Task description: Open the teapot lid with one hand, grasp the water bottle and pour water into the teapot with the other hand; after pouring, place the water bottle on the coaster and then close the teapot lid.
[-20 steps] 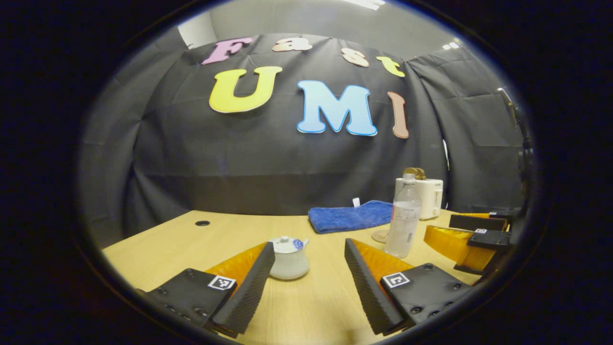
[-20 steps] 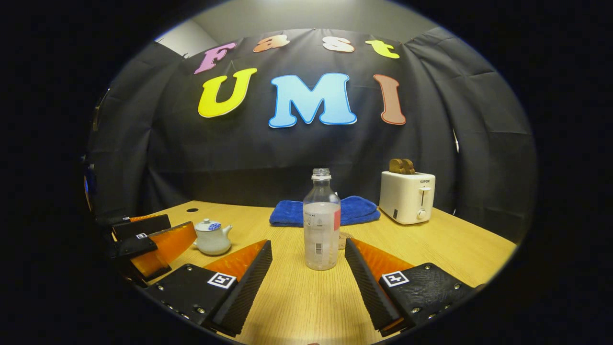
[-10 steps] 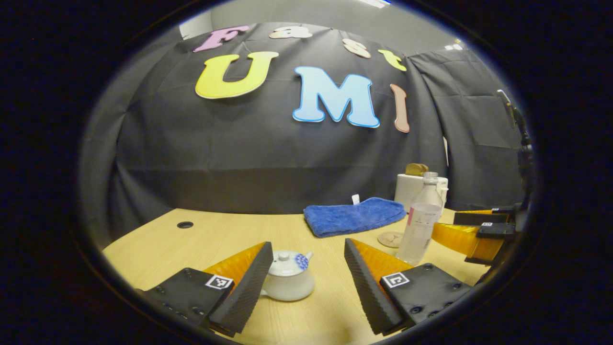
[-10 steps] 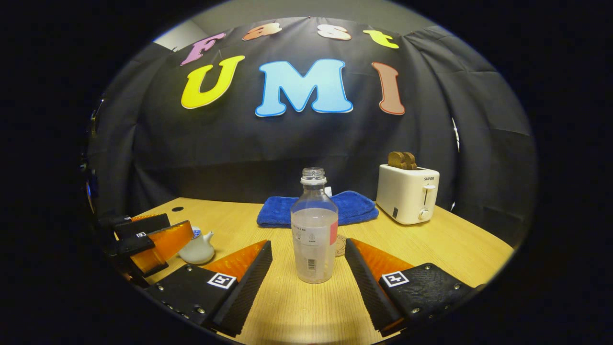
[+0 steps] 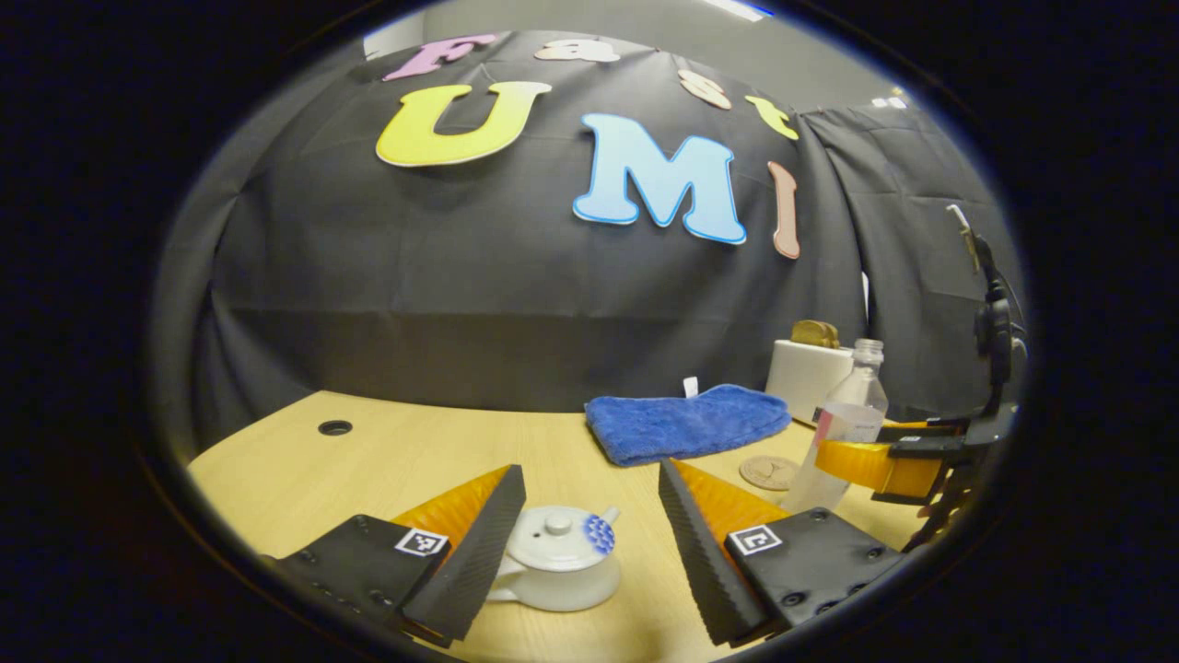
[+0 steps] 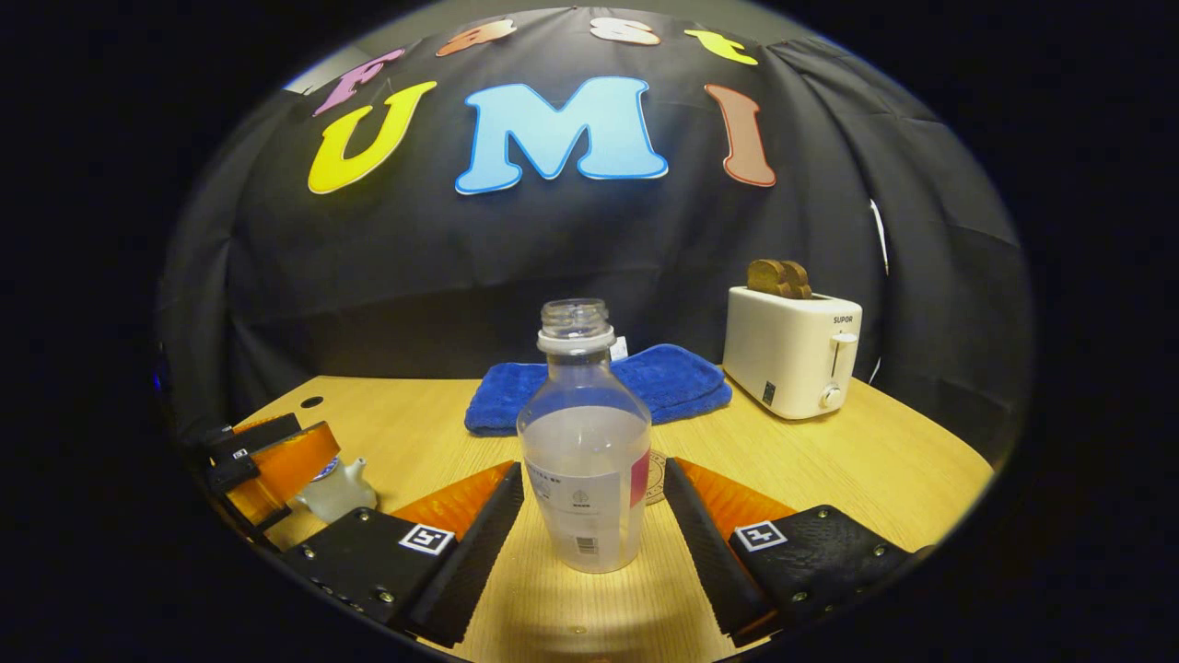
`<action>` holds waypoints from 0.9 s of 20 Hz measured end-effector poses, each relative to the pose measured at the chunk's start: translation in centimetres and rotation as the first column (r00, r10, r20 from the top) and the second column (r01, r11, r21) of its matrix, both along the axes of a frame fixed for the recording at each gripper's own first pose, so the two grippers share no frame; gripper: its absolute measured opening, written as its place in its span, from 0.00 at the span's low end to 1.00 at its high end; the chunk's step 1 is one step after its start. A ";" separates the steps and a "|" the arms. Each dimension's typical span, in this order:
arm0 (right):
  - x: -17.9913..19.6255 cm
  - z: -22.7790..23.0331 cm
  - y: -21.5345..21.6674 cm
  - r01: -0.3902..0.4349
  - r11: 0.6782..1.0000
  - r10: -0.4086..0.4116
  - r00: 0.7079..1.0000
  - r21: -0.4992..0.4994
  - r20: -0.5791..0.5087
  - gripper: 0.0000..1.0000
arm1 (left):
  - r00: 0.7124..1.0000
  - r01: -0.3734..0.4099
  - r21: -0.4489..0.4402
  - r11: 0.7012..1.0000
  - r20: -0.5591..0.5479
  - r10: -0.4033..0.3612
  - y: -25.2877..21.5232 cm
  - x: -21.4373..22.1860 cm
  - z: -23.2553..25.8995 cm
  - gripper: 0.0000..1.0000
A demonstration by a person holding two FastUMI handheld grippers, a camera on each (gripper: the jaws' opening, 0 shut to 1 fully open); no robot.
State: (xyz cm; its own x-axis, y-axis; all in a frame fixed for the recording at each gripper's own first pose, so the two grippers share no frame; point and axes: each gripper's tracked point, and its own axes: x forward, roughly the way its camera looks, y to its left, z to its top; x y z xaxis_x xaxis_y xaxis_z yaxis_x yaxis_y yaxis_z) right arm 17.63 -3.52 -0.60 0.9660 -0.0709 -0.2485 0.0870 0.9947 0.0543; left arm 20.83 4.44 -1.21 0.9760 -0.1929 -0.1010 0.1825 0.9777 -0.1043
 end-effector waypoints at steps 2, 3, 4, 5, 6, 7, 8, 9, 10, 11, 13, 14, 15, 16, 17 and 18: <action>0.4 -0.5 -0.1 0.002 1.000 -0.002 1.000 -0.008 0.000 0.95 | 1.000 0.014 0.001 1.000 -0.005 -0.014 -0.2 0.2 -0.2 0.92; 0.5 -0.4 0.0 -0.004 1.000 0.004 1.000 -0.012 0.003 0.95 | 1.000 0.019 0.007 1.000 -0.010 -0.019 -0.3 0.3 -0.4 0.91; 0.6 -0.7 0.1 -0.006 1.000 0.006 1.000 -0.017 0.004 0.95 | 1.000 0.022 0.010 1.000 -0.012 -0.022 -0.3 0.4 -0.6 0.89; 0.7 -0.7 0.1 -0.007 1.000 0.008 1.000 -0.023 0.007 0.95 | 1.000 0.020 0.014 1.000 -0.012 -0.020 -0.2 0.6 -0.6 0.90; 0.8 -0.8 0.1 -0.005 1.000 0.005 1.000 -0.029 0.009 0.95 | 1.000 0.019 0.025 1.000 -0.014 -0.019 -0.2 0.7 -0.8 0.90; 0.9 -0.8 0.0 0.000 0.999 0.001 1.000 -0.034 0.011 0.95 | 1.000 0.016 0.040 0.999 -0.018 -0.015 -0.1 0.7 -1.0 0.87; 0.9 -1.0 0.1 0.004 0.999 -0.004 1.000 -0.038 0.012 0.95 | 1.000 0.012 0.053 0.999 -0.023 -0.011 0.0 0.9 -1.2 0.84; 0.9 -1.0 -0.1 0.011 0.999 -0.010 1.000 -0.048 0.019 0.95 | 1.000 0.015 0.055 0.998 -0.028 -0.013 -0.2 1.0 -1.2 0.77; 0.9 -1.2 -0.4 0.021 0.997 -0.019 1.000 -0.068 0.023 0.95 | 0.999 0.016 0.054 0.998 -0.034 -0.014 -0.2 1.0 -1.6 0.70; 0.9 -1.3 -0.5 0.023 0.996 -0.021 0.999 -0.082 0.025 0.94 | 0.999 0.013 0.060 0.998 -0.037 -0.011 -0.2 1.2 -1.7 0.66; 1.0 -1.7 -0.6 0.022 0.998 -0.021 1.000 -0.061 0.018 0.88 | 0.999 0.012 0.066 0.998 -0.035 -0.010 -0.2 1.0 -1.5 0.60; 0.9 -1.6 -0.3 0.011 0.999 -0.010 1.000 -0.032 0.017 0.88 | 0.999 -0.003 0.075 0.997 -0.038 0.006 0.1 1.2 -1.6 0.60; 1.3 -1.5 -0.3 0.014 1.000 -0.014 1.000 -0.019 0.019 0.85 | 0.999 -0.019 0.078 0.997 -0.033 0.022 0.2 1.5 -1.6 0.53; 0.8 -1.5 -0.6 0.014 1.000 -0.013 1.000 -0.018 0.019 0.78 | 0.999 -0.016 0.076 0.997 -0.034 0.019 0.2 1.2 -1.8 0.45; 0.9 -1.5 -0.6 0.012 1.000 -0.011 1.000 -0.017 0.020 0.77 | 0.999 -0.018 0.068 0.997 -0.029 0.020 0.2 1.2 -1.6 0.38; 0.9 -1.6 -0.7 0.011 1.000 -0.010 1.000 -0.017 0.020 0.77 | 0.999 -0.021 0.067 0.997 -0.030 0.023 0.2 1.1 -1.4 0.37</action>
State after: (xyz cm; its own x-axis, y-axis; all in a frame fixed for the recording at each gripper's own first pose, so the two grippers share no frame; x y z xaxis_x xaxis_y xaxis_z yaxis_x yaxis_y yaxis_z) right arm 18.56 -4.19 -2.18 0.9699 -0.0850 -0.2283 0.0964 0.9946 0.0393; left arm 21.93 4.63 -2.62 0.9762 -0.1628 -0.1432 0.1581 0.9865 -0.0437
